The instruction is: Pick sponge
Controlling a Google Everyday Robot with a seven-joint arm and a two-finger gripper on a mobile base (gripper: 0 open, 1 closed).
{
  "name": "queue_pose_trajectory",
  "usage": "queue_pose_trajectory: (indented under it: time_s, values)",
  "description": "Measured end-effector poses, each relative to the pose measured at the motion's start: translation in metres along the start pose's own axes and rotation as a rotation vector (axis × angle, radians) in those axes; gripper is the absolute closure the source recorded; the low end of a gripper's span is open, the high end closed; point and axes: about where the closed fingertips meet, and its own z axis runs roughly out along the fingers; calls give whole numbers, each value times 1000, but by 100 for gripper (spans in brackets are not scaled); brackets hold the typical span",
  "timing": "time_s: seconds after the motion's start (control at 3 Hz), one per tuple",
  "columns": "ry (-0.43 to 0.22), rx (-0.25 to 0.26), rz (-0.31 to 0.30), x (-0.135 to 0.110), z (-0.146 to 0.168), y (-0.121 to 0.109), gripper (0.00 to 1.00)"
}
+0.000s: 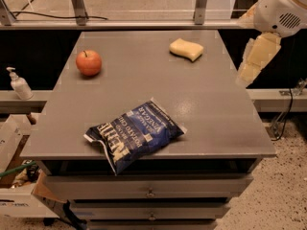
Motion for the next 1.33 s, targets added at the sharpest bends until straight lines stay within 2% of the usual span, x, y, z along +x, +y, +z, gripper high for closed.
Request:
queue_pose_trajectory:
  time_s: [0.33, 0.67, 1.33]
  values:
    - [-89, -4, 30, -7, 28, -49, 0]
    - [-154, 0, 101, -7, 55, -82, 0]
    - [-225, 39, 297, -2, 105, -126, 0]
